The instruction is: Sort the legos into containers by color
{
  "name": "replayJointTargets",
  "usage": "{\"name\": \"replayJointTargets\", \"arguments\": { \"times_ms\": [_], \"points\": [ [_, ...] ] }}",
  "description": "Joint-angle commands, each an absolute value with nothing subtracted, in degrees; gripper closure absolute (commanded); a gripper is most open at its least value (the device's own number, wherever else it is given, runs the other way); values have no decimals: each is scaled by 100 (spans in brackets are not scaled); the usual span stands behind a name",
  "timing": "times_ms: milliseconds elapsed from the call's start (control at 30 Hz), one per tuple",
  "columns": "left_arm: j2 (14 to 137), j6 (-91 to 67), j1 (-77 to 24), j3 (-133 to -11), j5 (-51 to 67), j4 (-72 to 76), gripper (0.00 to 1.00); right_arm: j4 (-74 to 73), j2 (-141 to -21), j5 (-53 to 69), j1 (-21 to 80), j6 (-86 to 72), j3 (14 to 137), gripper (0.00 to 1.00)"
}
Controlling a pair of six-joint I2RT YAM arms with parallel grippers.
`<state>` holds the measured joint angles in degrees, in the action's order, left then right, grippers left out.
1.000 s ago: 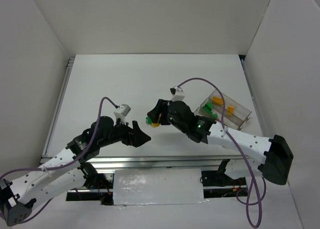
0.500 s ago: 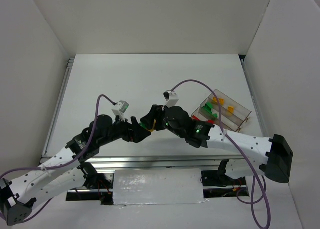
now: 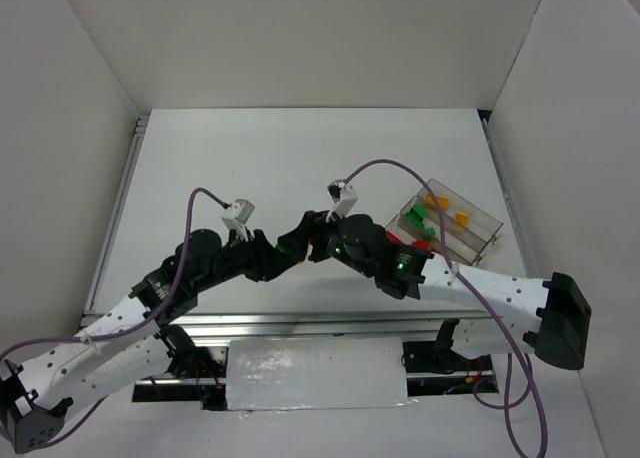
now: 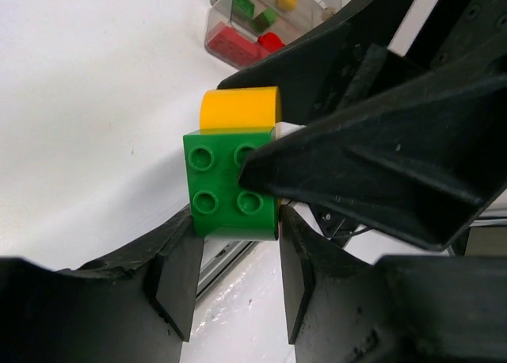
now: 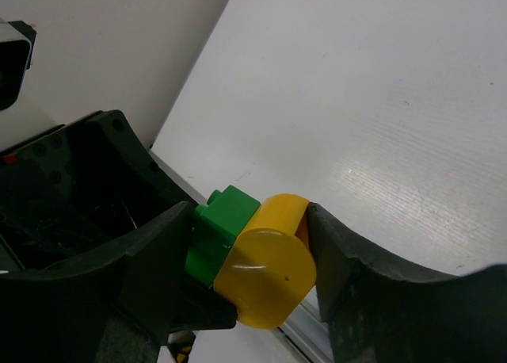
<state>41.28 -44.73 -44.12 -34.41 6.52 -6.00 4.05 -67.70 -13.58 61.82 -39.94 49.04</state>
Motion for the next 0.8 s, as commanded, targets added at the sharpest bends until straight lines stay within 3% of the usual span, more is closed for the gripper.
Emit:
{"name": "replayJointTargets", "arguments": {
  "times_ms": [0,33,67,200,333,600,767],
  "points": [
    [3947,-4254,-4438,-3524,914,97,100,1028,-6654,-678,6258,-3981,4729,29],
    [3920,-4202,-4438,-3524,905,71,100,1072,-6601,-598,6232,-3999,4694,11],
    [3894,-4166,-4438,-3524,914,62,100,1046,-6574,-537,6214,-4008,4702,1],
    [3605,-4017,-4438,-3410,1220,210,100,843,-6329,-300,5969,-3990,4659,0],
    [3323,-3903,-4447,-3235,1608,509,100,1677,-5784,1640,5196,-4262,4105,0],
    [3111,-3850,-4430,-3138,2161,852,100,2856,-5265,3655,4614,-4438,3533,1],
    [3129,-3937,-4430,-3032,2601,1316,100,3743,-5379,4244,4623,-4842,3393,11]
  ]
}}
